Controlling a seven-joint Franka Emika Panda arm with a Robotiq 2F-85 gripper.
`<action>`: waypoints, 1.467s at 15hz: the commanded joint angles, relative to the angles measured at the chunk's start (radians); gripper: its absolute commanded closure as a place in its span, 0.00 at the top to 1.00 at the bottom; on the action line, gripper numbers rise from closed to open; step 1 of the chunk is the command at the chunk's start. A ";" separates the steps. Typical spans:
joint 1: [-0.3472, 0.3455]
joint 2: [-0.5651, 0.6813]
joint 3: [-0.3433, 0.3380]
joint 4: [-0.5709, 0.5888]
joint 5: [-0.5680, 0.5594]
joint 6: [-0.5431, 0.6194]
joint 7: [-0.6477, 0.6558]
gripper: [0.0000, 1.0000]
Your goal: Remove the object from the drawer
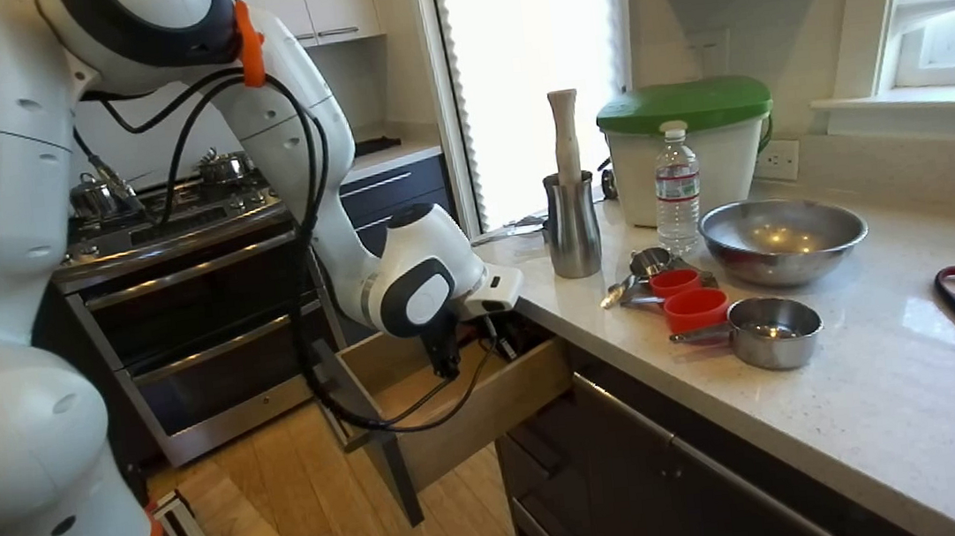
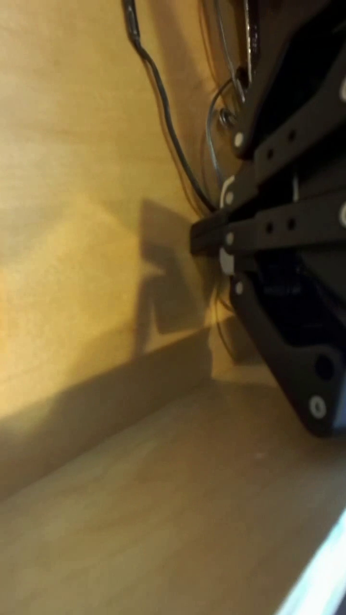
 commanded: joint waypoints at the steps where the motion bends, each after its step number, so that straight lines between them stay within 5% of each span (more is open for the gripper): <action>1: -0.016 0.038 0.041 0.006 0.107 0.095 -0.064 0.00; 13: -0.143 0.115 0.186 0.035 0.231 0.310 -0.097 0.00; 22: -0.210 0.117 0.238 0.044 0.221 0.299 -0.105 0.00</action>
